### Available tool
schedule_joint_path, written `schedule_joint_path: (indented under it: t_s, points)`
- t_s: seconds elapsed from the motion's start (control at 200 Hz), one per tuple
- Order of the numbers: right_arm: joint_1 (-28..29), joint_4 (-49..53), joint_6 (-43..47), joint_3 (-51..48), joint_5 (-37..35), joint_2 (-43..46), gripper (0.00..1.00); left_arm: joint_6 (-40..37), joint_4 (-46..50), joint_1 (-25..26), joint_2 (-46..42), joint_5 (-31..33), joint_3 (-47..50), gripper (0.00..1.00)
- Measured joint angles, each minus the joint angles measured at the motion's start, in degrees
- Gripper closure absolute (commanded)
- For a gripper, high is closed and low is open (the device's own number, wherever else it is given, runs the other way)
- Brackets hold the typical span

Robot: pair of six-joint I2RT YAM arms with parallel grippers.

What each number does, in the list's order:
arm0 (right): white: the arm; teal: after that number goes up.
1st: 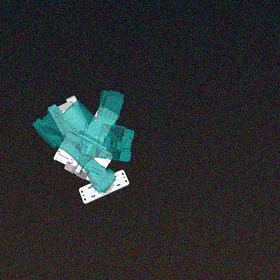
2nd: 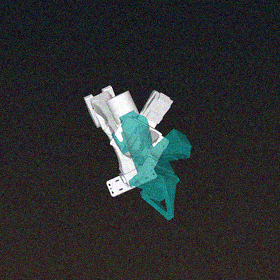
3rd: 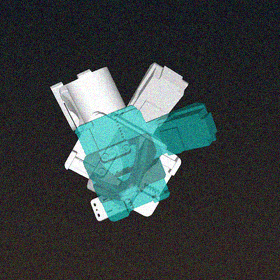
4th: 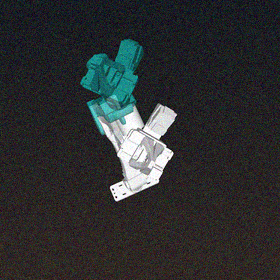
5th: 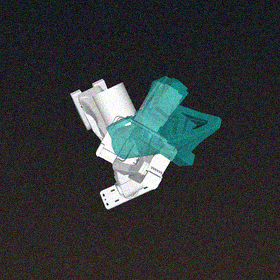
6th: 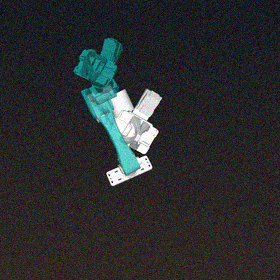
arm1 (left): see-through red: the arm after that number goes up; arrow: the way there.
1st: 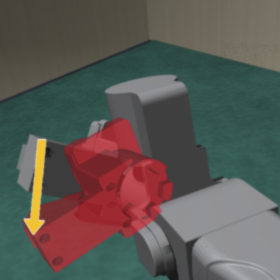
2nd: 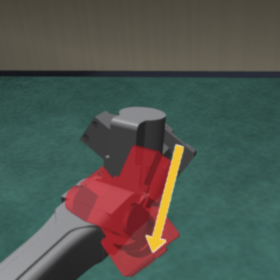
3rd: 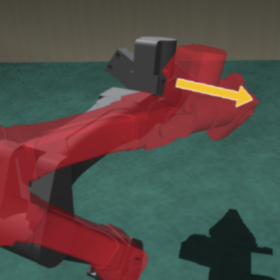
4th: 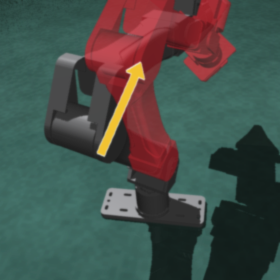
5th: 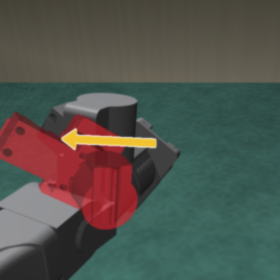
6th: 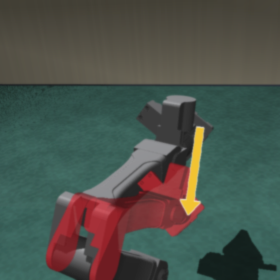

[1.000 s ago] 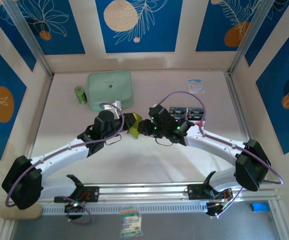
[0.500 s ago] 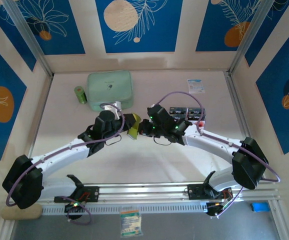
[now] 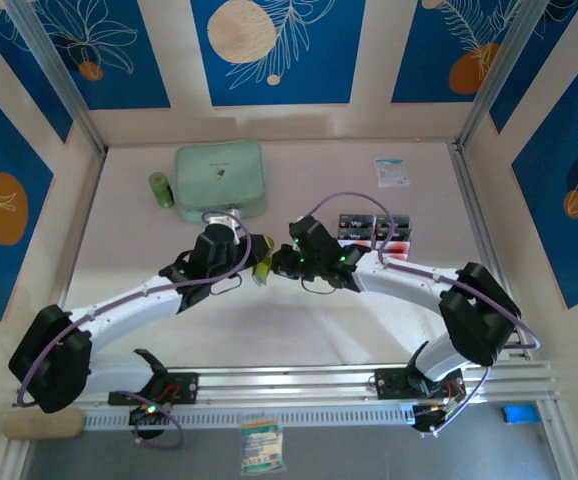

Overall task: Put the credit cards into the card holder
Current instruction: Open the button on the card holder.

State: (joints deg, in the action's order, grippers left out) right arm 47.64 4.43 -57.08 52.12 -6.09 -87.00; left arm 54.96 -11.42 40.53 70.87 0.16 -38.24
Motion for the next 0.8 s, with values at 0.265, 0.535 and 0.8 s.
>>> schedule_joint_path:
  t_s: [0.265, 0.535, 0.8]
  points:
    - [-1.7, -2.3, 0.0, -0.9, 3.0, -1.0, 1.00, 0.0, 0.3, 0.0, -0.2, 0.6, 0.0, 1.00]
    - [-2.4, -1.6, 0.3, -1.1, 2.1, 0.3, 1.00, 0.2, 2.6, -0.1, -5.9, 1.5, -0.2, 1.00]
    - [-7.1, 11.2, 0.7, -6.4, -6.6, -3.9, 1.00, 0.0, -6.8, -0.2, -15.1, 0.3, -10.1, 1.00]
